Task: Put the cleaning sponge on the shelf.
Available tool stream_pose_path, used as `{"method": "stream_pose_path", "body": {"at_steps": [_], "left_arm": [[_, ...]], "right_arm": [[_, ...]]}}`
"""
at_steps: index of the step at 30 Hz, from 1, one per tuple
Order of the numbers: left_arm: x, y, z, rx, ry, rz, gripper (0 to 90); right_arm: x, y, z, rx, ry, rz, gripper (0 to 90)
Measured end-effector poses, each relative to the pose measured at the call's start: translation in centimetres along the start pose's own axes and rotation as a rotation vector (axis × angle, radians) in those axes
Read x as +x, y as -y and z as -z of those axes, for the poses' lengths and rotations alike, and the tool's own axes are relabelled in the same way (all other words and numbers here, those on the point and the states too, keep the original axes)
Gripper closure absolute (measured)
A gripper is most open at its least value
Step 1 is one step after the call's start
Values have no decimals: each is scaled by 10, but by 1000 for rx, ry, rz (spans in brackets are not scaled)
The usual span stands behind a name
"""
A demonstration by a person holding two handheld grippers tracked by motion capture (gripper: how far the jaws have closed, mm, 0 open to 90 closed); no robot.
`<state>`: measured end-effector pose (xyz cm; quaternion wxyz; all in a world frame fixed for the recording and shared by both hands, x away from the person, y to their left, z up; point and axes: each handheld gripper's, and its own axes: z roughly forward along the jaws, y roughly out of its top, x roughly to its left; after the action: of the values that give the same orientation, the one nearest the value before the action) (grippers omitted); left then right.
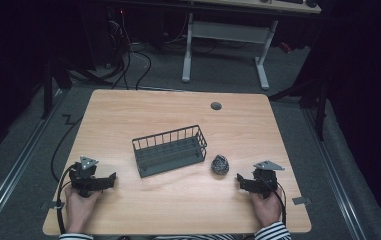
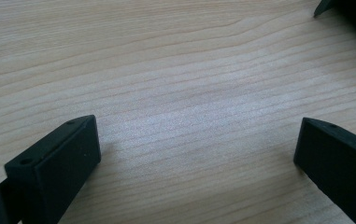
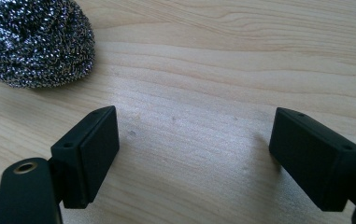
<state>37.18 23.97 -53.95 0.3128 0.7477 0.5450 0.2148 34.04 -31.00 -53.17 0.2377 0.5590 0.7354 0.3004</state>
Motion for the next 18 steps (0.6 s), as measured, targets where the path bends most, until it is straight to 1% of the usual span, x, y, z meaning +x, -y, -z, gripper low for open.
{"method": "stream_pose_path", "body": {"at_steps": [3,6,7,10,11,13,14,16,18], "left_arm": [[1,0,1,0,2,-2,15],[2,1,3,-9,1,1,85],[3,1,5,-18,16,8,99],[4,1,5,-18,21,12,124],[6,1,7,-21,34,23,137],[6,1,7,-22,40,28,141],[7,0,8,-21,53,33,146],[6,0,9,-22,59,34,149],[5,-1,11,-27,76,33,149]], "right_arm": [[0,0,0,0,0,0,163],[0,0,0,0,0,0,163],[0,0,0,0,0,0,163],[0,0,0,0,0,0,163],[0,0,0,0,0,0,163],[0,0,0,0,0,0,163],[0,0,0,-1,0,0,164],[0,0,0,-1,0,0,165],[0,0,0,-1,0,0,164]]}}
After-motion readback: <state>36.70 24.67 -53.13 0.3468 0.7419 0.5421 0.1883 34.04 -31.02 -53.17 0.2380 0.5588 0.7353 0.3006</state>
